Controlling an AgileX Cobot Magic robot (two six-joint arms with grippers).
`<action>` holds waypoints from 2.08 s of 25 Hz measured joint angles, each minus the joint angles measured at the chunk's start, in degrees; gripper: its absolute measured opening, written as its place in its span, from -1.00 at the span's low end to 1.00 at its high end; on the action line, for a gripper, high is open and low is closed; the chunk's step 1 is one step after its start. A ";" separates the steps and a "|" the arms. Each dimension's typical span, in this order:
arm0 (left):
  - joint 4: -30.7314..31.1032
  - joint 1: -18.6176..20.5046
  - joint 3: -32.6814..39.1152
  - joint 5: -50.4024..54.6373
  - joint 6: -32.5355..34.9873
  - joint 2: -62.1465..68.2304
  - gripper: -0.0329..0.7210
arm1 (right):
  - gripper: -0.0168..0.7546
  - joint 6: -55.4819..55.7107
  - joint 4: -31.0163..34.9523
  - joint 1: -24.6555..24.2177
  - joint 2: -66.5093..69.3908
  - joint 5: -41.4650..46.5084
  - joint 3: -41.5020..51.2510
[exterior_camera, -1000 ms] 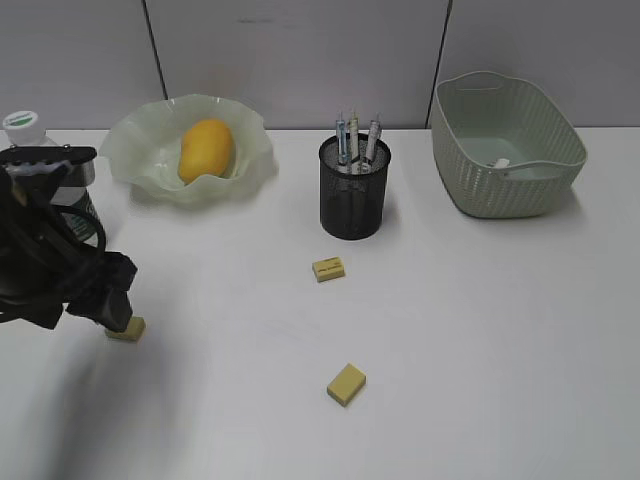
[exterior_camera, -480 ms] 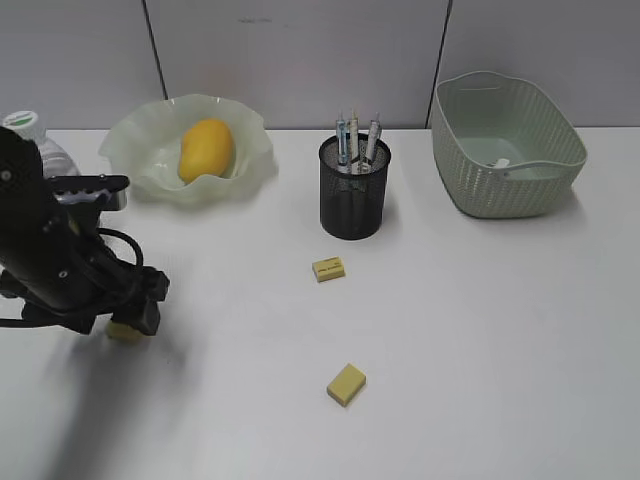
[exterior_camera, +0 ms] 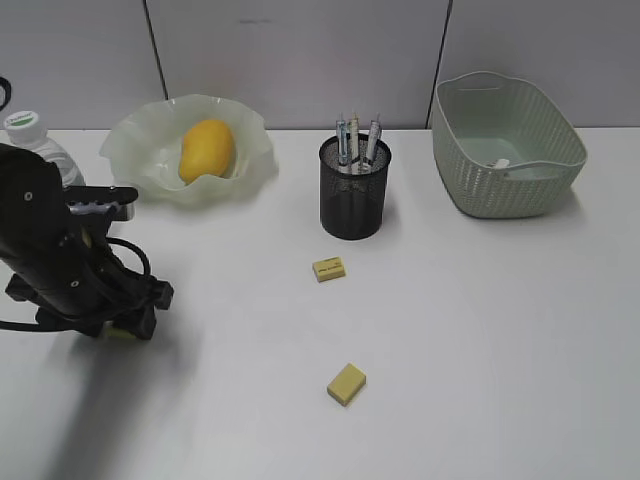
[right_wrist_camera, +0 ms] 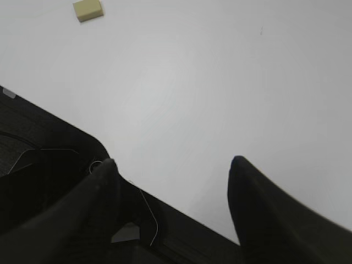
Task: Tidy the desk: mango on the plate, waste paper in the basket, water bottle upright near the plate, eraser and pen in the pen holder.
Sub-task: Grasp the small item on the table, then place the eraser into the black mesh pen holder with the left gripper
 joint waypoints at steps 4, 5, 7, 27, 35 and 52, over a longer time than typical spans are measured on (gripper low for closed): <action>1.07 0.06 -0.33 0.01 -0.16 0.34 0.16 | 0.33 0.00 -0.05 0.00 0.00 -0.02 0.00; 1.39 0.12 -0.33 0.01 -0.16 0.34 0.10 | 0.33 0.00 -0.05 0.00 0.00 -0.02 0.00; 1.71 0.18 -0.33 -0.34 -0.38 0.34 -0.06 | 0.33 0.00 -0.05 0.00 0.00 -0.02 0.00; -2.48 0.18 0.14 1.76 -1.09 -9.23 -0.12 | 0.33 0.00 -0.05 0.00 0.00 -0.14 0.00; -3.98 -0.89 -8.98 4.90 -1.09 -13.02 -0.12 | 0.33 0.00 -0.05 0.00 0.00 -0.14 0.00; -5.07 -12.05 -47.29 11.10 -1.09 9.21 -0.13 | 0.33 0.00 -0.10 0.00 0.00 -0.16 0.00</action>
